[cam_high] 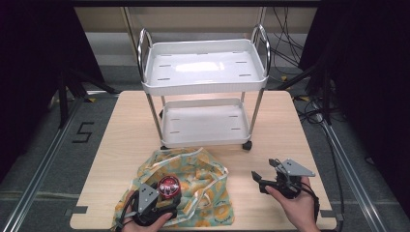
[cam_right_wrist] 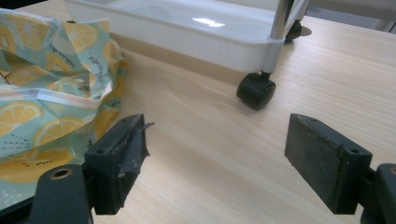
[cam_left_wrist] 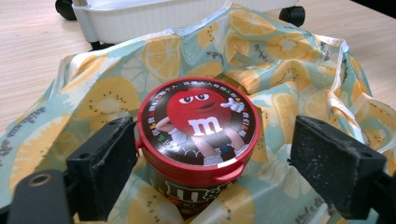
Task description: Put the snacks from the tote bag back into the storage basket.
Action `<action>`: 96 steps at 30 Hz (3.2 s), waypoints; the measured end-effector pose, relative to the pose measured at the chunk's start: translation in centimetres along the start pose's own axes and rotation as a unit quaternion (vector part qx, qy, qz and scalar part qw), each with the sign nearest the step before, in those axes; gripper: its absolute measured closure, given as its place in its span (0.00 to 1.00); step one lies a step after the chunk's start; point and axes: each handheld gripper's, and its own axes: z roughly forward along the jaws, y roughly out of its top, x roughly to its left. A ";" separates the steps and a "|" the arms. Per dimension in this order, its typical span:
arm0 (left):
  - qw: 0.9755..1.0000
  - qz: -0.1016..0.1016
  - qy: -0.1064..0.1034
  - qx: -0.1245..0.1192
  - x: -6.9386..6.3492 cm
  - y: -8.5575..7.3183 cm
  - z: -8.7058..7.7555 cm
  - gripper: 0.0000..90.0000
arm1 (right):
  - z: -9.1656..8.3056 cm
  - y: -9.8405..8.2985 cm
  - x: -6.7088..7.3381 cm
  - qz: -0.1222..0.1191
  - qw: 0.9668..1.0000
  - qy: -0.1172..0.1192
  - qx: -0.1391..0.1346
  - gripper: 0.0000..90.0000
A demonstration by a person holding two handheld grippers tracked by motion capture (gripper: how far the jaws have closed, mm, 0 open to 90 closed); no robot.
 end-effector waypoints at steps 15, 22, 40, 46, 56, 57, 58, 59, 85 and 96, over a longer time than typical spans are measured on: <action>1.000 -0.006 0.019 0.011 -0.5 0.7 1.4 0.09 | 0.0 0.1 0.5 0.010 1.000 0.000 0.006 0.24; 0.999 -0.001 0.036 0.016 -0.5 0.7 1.9 0.11 | 0.1 0.1 0.2 -0.005 1.000 0.003 0.002 0.24; 0.998 -0.015 0.048 0.036 -0.1 0.2 3.0 0.22 | -0.1 0.0 0.6 0.010 1.000 -0.002 0.012 0.24; 0.998 -0.011 0.048 0.037 -0.1 0.3 3.1 0.24 | 0.1 0.1 0.3 -0.005 1.000 0.003 0.005 0.24; 0.998 -0.024 0.051 0.030 -0.1 0.3 3.1 0.25 | 0.0 0.1 0.3 -0.008 1.000 0.002 0.007 0.24; 0.998 -0.025 0.047 0.030 0.1 0.3 3.1 0.25 | 0.0 0.1 0.3 -0.008 1.000 0.001 0.006 0.24; 0.998 -0.025 0.047 0.030 0.1 0.3 3.1 0.25 | 0.0 0.1 0.3 -0.008 1.000 0.001 0.006 0.24; 0.998 -0.027 0.045 0.027 0.1 0.3 3.1 0.25 | 0.0 0.1 0.3 -0.007 1.000 0.002 0.006 0.24; 0.999 -0.025 0.046 -0.003 0.0 1.2 2.4 0.25 | 0.0 0.2 0.2 -0.013 1.000 0.001 0.003 0.24; 0.998 -0.022 0.052 -0.013 0.2 1.9 1.8 0.25 | 0.0 0.2 0.3 -0.004 1.000 -0.001 -0.002 0.24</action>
